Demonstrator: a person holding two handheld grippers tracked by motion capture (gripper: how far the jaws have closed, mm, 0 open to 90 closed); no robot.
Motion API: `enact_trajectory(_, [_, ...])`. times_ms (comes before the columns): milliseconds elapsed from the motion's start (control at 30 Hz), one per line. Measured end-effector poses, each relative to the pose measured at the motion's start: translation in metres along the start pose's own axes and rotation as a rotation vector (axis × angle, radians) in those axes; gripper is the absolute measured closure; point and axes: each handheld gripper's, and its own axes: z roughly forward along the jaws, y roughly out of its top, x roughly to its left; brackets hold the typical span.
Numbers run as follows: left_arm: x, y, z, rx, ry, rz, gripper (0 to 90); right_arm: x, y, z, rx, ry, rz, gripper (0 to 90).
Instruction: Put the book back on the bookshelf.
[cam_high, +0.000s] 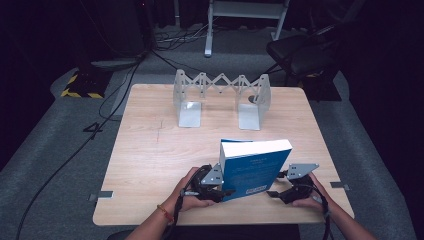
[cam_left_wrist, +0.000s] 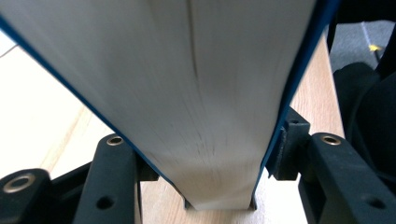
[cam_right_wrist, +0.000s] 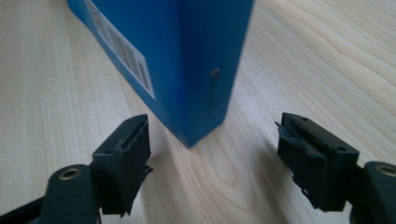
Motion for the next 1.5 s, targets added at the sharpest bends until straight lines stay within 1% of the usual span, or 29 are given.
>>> enact_trajectory(33, [0.0,0.0,0.001,0.011,0.005,0.008,49.4,0.0,0.001,0.001,-0.004,0.004,0.001,25.9])
enact_trajectory(67, [0.0,-0.001,0.002,0.014,0.005,0.005,49.0,-0.001,0.002,0.001,-0.009,0.003,0.002,26.0])
enact_trajectory(167, [-0.002,-0.001,0.002,0.023,0.017,-0.001,48.3,0.002,0.004,0.002,-0.073,0.043,0.019,28.3])
enact_trajectory(267, [-0.006,-0.004,0.003,0.064,0.048,0.019,46.6,0.008,0.01,0.006,-0.09,0.05,-0.03,34.0])
enact_trajectory(300, [-0.008,-0.006,0.004,0.078,0.058,0.019,45.8,0.009,0.011,0.006,-0.092,0.059,-0.036,34.4])
enact_trajectory(333, [-0.009,-0.008,0.005,0.083,0.064,0.017,45.1,0.011,0.014,0.007,-0.106,0.057,-0.046,34.7])
enact_trajectory(400, [-0.009,-0.01,0.007,0.094,0.07,0.019,44.9,0.012,0.015,0.007,-0.103,0.046,-0.051,37.4])
enact_trajectory(467, [-0.009,-0.011,0.007,0.099,0.09,0.03,45.2,0.011,0.014,0.005,-0.117,0.046,-0.032,42.3])
enact_trajectory(500, [-0.009,-0.011,0.007,0.099,0.095,0.031,45.4,0.01,0.014,0.004,-0.124,0.05,-0.035,43.4])
enact_trajectory(533, [-0.008,-0.012,0.007,0.1,0.112,0.032,45.5,0.01,0.014,0.003,-0.124,0.054,-0.048,44.5])
enact_trajectory(600, [-0.007,-0.012,0.007,0.105,0.146,0.028,45.2,0.011,0.015,0.0,-0.14,0.057,-0.059,47.4])
enact_trajectory(667, [-0.005,-0.012,0.008,0.107,0.165,0.023,43.9,0.013,0.018,-0.007,-0.172,0.066,-0.083,49.9])
enact_trajectory(700, [-0.005,-0.012,0.008,0.107,0.165,0.023,43.6,0.013,0.018,-0.007,-0.172,0.066,-0.083,49.9])
enact_trajectory(733, [-0.003,-0.012,0.008,0.108,0.155,0.017,43.6,0.016,0.024,-0.013,-0.194,0.058,-0.104,50.6])
enact_trajectory(767, [-0.002,-0.011,0.008,0.111,0.155,0.02,43.7,0.018,0.028,-0.016,-0.194,0.05,-0.107,50.5])
enact_trajectory(833, [0.0,-0.011,0.009,0.104,0.154,0.009,43.0,0.019,0.035,-0.022,-0.226,0.046,-0.113,51.0])
enact_trajectory(867, [0.001,-0.011,0.009,0.106,0.167,0.017,42.5,0.019,0.038,-0.024,-0.245,0.051,-0.111,51.4])
enact_trajectory(900, [0.001,-0.011,0.009,0.106,0.167,0.017,41.1,0.019,0.038,-0.024,-0.245,0.051,-0.111,51.4])
enact_trajectory(933, [0.003,-0.011,0.01,0.102,0.177,0.019,41.1,0.02,0.043,-0.028,-0.265,0.056,-0.109,53.0])
enact_trajectory(967, [0.005,-0.012,0.011,0.099,0.186,0.019,40.1,0.021,0.048,-0.03,-0.267,0.062,-0.125,55.2])
enact_trajectory(1033, [0.011,-0.012,0.012,0.094,0.197,0.001,39.0,0.027,0.058,-0.031,-0.279,0.05,-0.156,57.6])
enact_trajectory(1100, [0.014,-0.011,0.014,0.088,0.219,-0.012,38.5,0.032,0.069,-0.032,-0.288,0.035,-0.179,57.8])
enact_trajectory(1167, [0.017,-0.011,0.016,0.084,0.237,-0.016,38.4,0.035,0.077,-0.032,-0.287,-0.004,-0.206,56.7])
enact_trajectory(1233, [0.019,-0.011,0.019,0.075,0.256,-0.025,38.2,0.034,0.081,-0.033,-0.297,-0.025,-0.204,56.6])
enact_trajectory(1300, [0.019,-0.009,0.022,0.07,0.288,-0.012,43.0,0.033,0.081,-0.034,-0.31,-0.046,-0.189,55.9])
enact_trajectory(1367, [0.023,-0.007,0.026,0.06,0.288,-0.031,43.1,0.034,0.082,-0.035,-0.307,-0.079,-0.189,55.8])
enact_trajectory(1400, [0.024,-0.006,0.028,0.056,0.298,-0.032,43.1,0.033,0.082,-0.036,-0.306,-0.087,-0.187,55.8])
enact_trajectory(1433, [0.024,-0.005,0.03,0.057,0.311,-0.026,43.2,0.032,0.082,-0.036,-0.305,-0.098,-0.183,55.8])
enact_trajectory(1500, [0.026,-0.002,0.034,0.052,0.311,-0.03,43.0,0.031,0.082,-0.037,-0.302,-0.119,-0.183,55.8])
